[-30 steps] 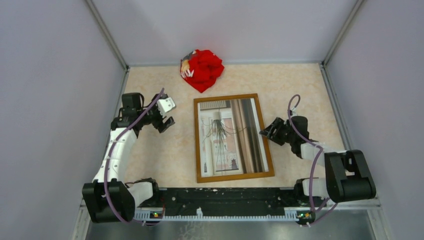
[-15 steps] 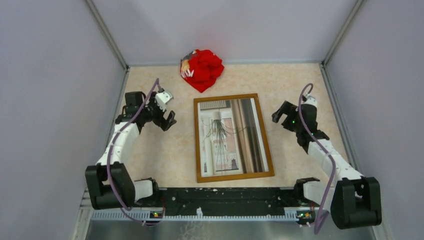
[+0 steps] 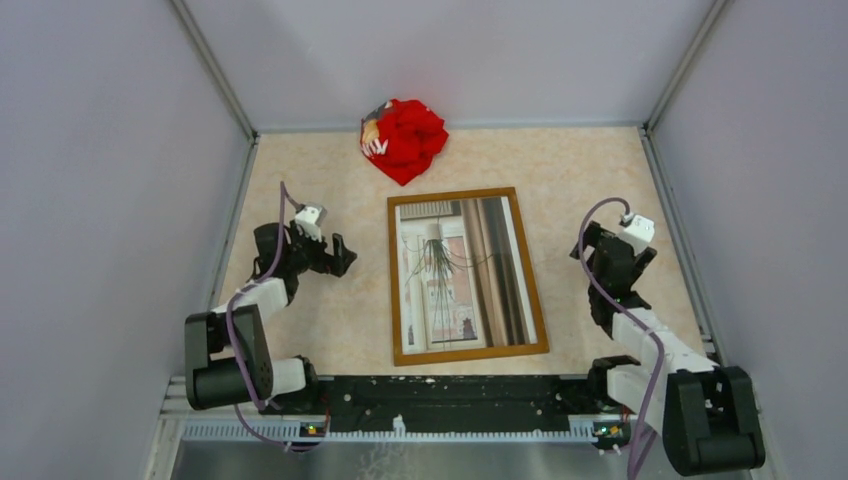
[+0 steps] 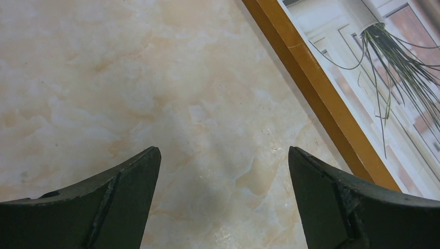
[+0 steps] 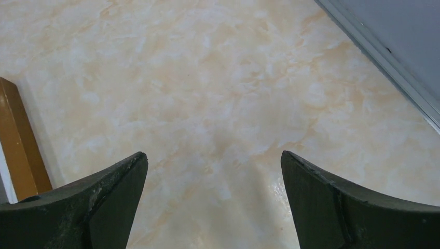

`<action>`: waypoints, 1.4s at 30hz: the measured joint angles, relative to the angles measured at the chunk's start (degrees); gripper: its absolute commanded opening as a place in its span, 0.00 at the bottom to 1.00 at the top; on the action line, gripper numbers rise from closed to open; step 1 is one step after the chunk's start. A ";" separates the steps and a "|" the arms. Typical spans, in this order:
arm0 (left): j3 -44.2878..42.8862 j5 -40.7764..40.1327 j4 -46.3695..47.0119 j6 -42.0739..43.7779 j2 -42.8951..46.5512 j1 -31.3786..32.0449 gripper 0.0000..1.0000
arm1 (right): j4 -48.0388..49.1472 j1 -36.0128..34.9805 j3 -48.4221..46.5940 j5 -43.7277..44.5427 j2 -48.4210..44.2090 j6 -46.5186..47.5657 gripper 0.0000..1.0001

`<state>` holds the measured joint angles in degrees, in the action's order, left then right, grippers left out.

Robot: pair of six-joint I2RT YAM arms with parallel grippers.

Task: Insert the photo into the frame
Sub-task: Reset both arms

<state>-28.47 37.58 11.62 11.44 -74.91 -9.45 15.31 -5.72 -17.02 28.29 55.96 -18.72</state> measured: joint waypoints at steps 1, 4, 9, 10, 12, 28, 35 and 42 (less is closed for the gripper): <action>1.57 -0.20 3.02 -1.40 0.00 0.00 0.99 | 1.84 0.00 0.85 0.57 0.35 0.55 0.99; 5.11 -0.94 11.08 -4.57 -0.61 0.00 0.99 | 10.01 0.00 4.37 2.03 1.86 2.10 0.99; 9.94 -1.88 24.96 -7.96 -2.43 0.00 0.99 | 23.12 0.00 7.89 3.45 8.35 4.24 0.99; 10.56 -2.21 27.52 -8.37 -2.93 0.00 0.99 | 25.35 0.00 7.98 3.58 9.94 4.81 0.99; 11.58 -2.89 32.81 -8.59 -4.26 0.00 0.99 | 29.75 0.00 8.00 3.65 12.57 6.40 0.99; 14.49 -10.97 54.36 -6.91 -16.22 5.38 0.99 | 56.46 0.74 10.51 -4.07 28.02 15.17 0.99; 14.49 -12.72 55.12 -6.32 -16.22 5.53 0.99 | 55.21 1.38 8.26 -5.53 28.00 15.17 0.99; 14.47 -13.09 54.84 -5.84 -16.22 5.57 0.99 | 55.12 1.38 8.26 -5.70 28.00 15.17 0.99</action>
<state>-14.00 24.49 66.46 5.61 -91.13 -3.88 70.43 -4.34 -8.75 22.59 83.96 -3.55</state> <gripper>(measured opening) 0.987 0.986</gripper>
